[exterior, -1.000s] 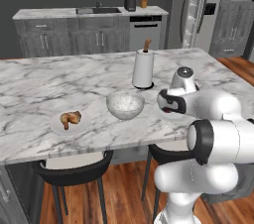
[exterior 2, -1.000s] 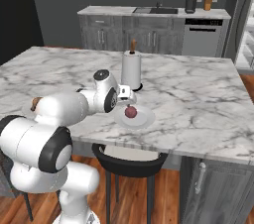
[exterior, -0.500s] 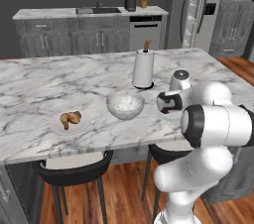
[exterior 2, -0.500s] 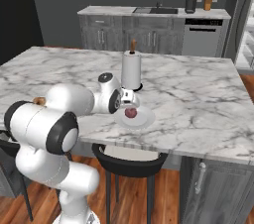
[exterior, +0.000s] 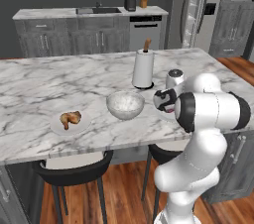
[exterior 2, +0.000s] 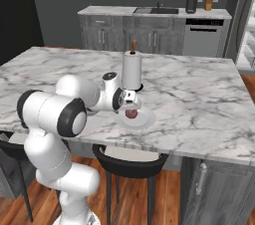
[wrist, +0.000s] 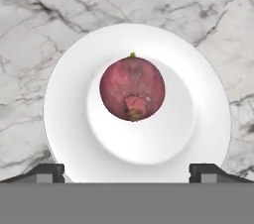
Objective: Pick the chicken drumstick and onion from their plates and place them in the bowl. Then put the bowl in the fridge.
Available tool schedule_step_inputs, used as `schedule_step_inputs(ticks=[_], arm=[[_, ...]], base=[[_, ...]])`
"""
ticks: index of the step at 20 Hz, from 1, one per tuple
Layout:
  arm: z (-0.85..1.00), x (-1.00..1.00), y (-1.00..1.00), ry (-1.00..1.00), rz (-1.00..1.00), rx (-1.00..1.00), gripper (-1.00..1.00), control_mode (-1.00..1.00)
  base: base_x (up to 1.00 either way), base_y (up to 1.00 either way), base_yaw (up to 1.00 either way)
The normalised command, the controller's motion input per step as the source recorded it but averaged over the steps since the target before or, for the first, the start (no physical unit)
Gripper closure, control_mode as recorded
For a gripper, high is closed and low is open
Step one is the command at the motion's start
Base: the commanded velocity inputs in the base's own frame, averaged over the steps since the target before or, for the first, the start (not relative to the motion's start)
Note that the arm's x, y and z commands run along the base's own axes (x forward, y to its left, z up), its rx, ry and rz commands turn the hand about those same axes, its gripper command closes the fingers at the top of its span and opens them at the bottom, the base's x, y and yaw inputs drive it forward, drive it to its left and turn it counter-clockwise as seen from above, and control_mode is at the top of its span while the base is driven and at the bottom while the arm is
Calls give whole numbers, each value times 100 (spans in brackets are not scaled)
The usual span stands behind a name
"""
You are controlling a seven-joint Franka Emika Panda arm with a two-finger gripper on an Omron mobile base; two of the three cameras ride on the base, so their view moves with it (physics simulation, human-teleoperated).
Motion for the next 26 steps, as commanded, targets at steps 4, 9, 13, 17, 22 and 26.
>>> schedule_step_inputs(ticks=[4, 9, 13, 17, 22, 26], arm=[[-16, 33, -5, 23, 0, 0, -100, -100], [-14, 32, -6, 17, 0, 0, -100, -100], [-13, 31, -8, 8, 0, 0, -100, -100], [-20, 30, -8, 11, 0, 0, -100, -100], [-21, 21, -8, 12, 0, 0, -100, -100], [-18, 0, -8, 11, 0, 3, -100, -100]], base=[[0, 0, 0], [0, 0, 0], [0, 0, 0], [0, 0, 0], [0, 0, 0], [0, 0, 0]])
